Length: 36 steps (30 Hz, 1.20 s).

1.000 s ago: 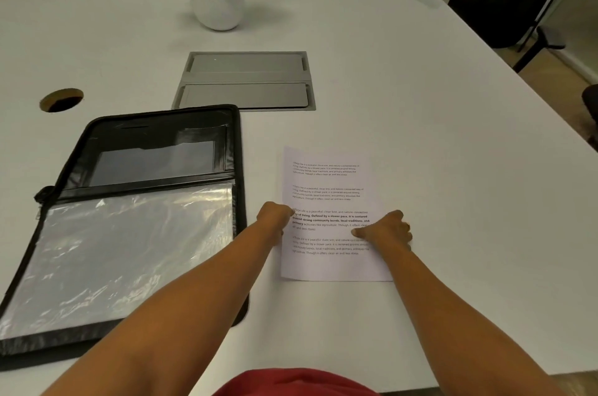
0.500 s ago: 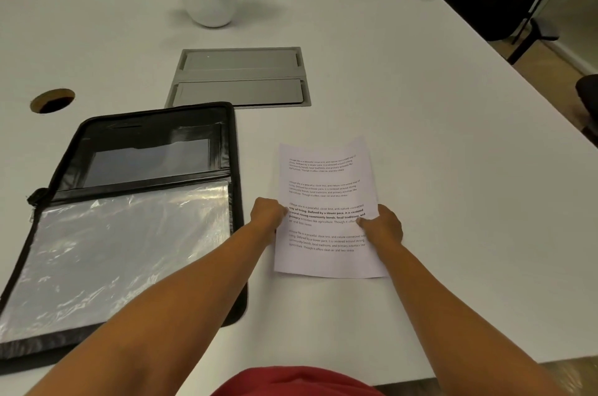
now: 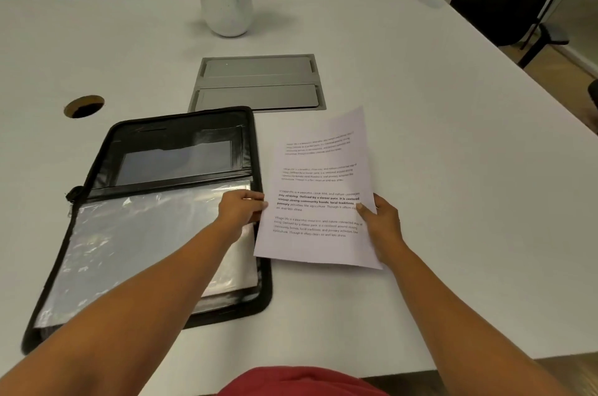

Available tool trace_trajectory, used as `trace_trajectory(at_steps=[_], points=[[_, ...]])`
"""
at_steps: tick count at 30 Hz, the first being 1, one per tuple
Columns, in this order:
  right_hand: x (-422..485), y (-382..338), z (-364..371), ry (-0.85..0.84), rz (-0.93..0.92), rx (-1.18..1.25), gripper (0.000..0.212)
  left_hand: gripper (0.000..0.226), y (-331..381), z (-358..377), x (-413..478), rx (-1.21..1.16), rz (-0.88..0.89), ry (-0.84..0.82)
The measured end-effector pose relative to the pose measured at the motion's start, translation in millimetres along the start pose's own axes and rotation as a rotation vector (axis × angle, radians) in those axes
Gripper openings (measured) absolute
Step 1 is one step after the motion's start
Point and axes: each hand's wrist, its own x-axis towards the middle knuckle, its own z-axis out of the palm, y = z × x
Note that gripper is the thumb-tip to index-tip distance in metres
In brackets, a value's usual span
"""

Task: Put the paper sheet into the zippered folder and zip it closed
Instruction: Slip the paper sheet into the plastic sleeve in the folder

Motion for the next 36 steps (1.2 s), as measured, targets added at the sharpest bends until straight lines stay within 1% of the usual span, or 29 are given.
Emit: trace_trajectory(at_steps=[1,3,4,5,7,8,10,11,13,14,16,22,27,31,34,36], points=[[-1.9,-1.5,5.1,-0.012,0.001,0.027,0.032,0.013,-0.4,-5.7,-0.6,-0.019,-0.013,0.006],[-5.6,-4.6,13.6,-0.013,0.002,0.083,0.031,0.002,-3.6,-14.1,-0.1,-0.057,-0.025,0.057],[-7.4,-6.4,16.8,0.0,0.002,0.107,0.031,0.007,-6.7,-18.0,0.1,-0.038,-0.02,0.107],[-8.7,-7.6,19.3,0.019,0.001,0.125,0.03,0.015,-11.3,-21.9,1.3,0.038,0.003,0.162],[-11.2,-9.5,22.5,0.065,-0.009,0.137,0.029,0.027,-20.3,-30.0,1.5,0.384,0.118,0.24],[-13.1,-9.7,24.3,0.086,-0.015,0.142,0.03,0.037,-23.7,-34.0,0.0,0.56,0.169,0.249],[-16.5,-8.5,28.4,0.128,-0.021,0.164,0.03,0.058,-30.6,-39.4,-1.6,0.808,0.188,0.183],[-18.0,-7.3,30.4,0.149,-0.021,0.175,0.031,0.062,-33.7,-40.8,-2.4,0.914,0.183,0.137],[-21.0,-5.3,33.6,0.178,-0.019,0.186,0.03,0.055,-39.3,-43.4,-4.8,1.076,0.188,0.085],[-22.6,-5.0,34.6,0.189,-0.018,0.191,0.029,0.048,-41.9,-45.0,-6.1,1.104,0.2,0.082],[-24.7,-4.7,35.1,0.211,-0.016,0.202,0.029,0.037,-45.8,-48.1,-7.8,1.08,0.221,0.108],[-28.5,-6.1,38.3,0.273,-0.033,0.212,0.027,0.023,-50.5,-49.6,-12.5,0.879,0.273,0.254],[-31.2,-8.5,45.3,0.295,-0.044,0.217,0.028,0.019,-48.8,-53.2,-11.3,0.75,0.269,0.303],[-33.1,-12.1,52.7,0.309,-0.06,0.216,0.028,0.024,-49.0,-54.0,-9.6,0.644,0.245,0.322],[-35.0,-15.9,56.1,0.316,-0.065,0.192,0.028,0.035,-50.0,-57.9,-6.9,0.512,0.212,0.326],[-36.1,-17.6,57.7,0.312,-0.072,0.163,0.029,0.037,-49.1,-60.7,-7.3,0.433,0.196,0.325]])
